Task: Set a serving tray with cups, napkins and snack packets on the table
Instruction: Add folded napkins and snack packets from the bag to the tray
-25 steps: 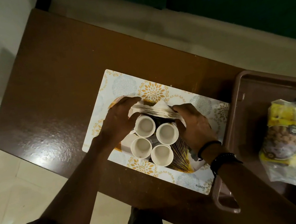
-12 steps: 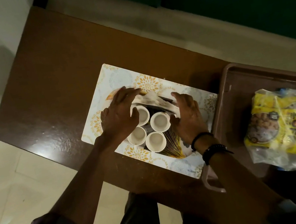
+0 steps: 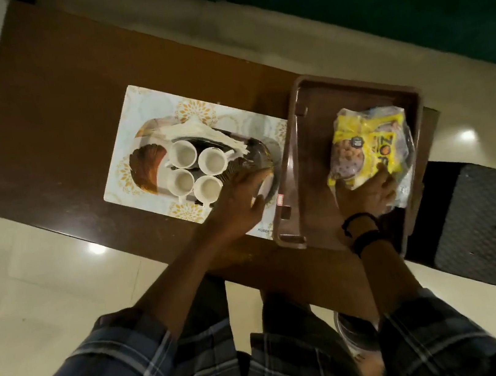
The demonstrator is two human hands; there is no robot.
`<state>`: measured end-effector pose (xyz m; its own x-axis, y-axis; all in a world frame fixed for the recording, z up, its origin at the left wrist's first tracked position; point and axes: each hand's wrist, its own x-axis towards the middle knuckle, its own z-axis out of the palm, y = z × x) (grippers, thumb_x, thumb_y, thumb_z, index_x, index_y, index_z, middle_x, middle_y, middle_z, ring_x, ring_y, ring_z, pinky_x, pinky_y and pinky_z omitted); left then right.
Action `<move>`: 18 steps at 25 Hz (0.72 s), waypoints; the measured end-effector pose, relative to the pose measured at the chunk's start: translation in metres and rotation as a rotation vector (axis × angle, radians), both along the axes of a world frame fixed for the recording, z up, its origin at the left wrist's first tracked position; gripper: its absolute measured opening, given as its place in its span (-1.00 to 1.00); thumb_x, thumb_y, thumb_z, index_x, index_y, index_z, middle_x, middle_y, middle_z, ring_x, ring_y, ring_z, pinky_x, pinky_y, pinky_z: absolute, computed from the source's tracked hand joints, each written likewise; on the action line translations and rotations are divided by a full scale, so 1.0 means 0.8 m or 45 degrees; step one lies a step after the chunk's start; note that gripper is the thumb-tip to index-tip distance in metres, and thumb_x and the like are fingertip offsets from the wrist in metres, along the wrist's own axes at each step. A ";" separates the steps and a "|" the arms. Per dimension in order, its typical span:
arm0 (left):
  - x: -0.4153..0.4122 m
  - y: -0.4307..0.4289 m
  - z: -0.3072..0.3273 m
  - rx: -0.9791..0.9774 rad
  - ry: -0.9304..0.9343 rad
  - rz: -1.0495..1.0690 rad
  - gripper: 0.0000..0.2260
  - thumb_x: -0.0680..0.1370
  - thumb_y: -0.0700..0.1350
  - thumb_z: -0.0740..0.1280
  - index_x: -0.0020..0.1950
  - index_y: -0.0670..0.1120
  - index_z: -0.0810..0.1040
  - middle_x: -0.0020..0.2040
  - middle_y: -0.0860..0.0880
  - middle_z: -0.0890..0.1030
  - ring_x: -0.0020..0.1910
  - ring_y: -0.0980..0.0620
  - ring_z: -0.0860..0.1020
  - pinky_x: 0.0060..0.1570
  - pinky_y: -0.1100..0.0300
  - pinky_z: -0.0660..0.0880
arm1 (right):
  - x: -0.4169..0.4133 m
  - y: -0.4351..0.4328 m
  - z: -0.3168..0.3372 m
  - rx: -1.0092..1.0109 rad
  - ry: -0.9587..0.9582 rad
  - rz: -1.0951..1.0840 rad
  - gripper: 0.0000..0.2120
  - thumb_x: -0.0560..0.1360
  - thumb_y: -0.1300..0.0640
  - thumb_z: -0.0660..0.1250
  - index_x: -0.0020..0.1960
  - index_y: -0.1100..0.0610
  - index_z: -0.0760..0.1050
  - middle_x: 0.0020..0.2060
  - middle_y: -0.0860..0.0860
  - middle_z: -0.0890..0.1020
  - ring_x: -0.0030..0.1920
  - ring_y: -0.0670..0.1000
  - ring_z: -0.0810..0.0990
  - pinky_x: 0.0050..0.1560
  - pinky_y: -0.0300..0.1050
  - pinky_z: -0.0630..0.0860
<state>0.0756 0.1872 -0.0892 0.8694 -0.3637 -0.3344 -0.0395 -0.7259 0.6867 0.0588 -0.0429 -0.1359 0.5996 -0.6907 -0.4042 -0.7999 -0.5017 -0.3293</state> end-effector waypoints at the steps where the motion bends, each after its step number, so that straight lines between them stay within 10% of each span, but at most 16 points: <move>1: -0.012 -0.012 -0.002 -0.024 0.010 -0.030 -0.55 0.46 -0.30 0.31 0.36 -0.16 0.43 0.31 -0.19 0.49 0.30 -0.14 0.44 0.31 0.04 0.38 | -0.008 -0.023 -0.006 -0.015 0.057 -0.090 -0.17 0.38 0.01 0.45 0.47 0.25 0.11 0.43 0.28 0.22 0.44 0.31 0.17 0.45 0.17 0.11; 6: -0.054 -0.030 -0.021 -0.033 0.066 -0.122 -0.59 0.49 -0.22 0.31 0.34 -0.11 0.45 0.27 -0.14 0.53 0.29 -0.09 0.45 0.25 0.15 0.36 | -0.025 -0.080 -0.024 0.039 0.208 -0.181 -0.07 0.42 -0.07 0.43 0.54 0.22 -0.04 0.52 0.23 0.07 0.52 0.24 0.05 0.51 0.11 0.02; 9: -0.070 -0.025 -0.022 -0.018 0.119 -0.102 -0.58 0.49 -0.17 0.33 0.36 -0.06 0.44 0.31 -0.10 0.52 0.32 -0.04 0.43 0.22 0.25 0.29 | -0.025 -0.090 -0.021 0.046 0.099 -0.197 -0.31 0.44 0.04 0.42 0.45 0.25 0.25 0.41 0.20 0.37 0.39 0.20 0.37 0.35 0.05 0.33; 15: -0.078 0.001 0.020 -0.056 0.227 0.018 -0.46 0.47 0.04 0.40 0.42 0.04 0.34 0.37 0.02 0.47 0.34 0.06 0.40 0.23 0.25 0.30 | -0.007 -0.020 0.045 0.955 -0.305 -0.518 -0.96 0.44 0.18 0.40 -0.12 0.14 0.57 -0.21 0.08 0.61 -0.26 0.04 0.56 -0.16 0.01 0.53; 18: -0.080 0.022 0.056 -0.007 0.274 0.101 -0.37 0.43 0.12 0.44 0.44 0.04 0.31 0.41 0.03 0.41 0.35 0.09 0.36 0.22 0.25 0.27 | -0.008 0.040 0.100 1.254 -0.310 -0.610 -0.88 0.45 0.18 0.40 -0.24 0.08 0.50 -0.44 -0.03 0.59 -0.46 -0.09 0.60 -0.26 -0.06 0.61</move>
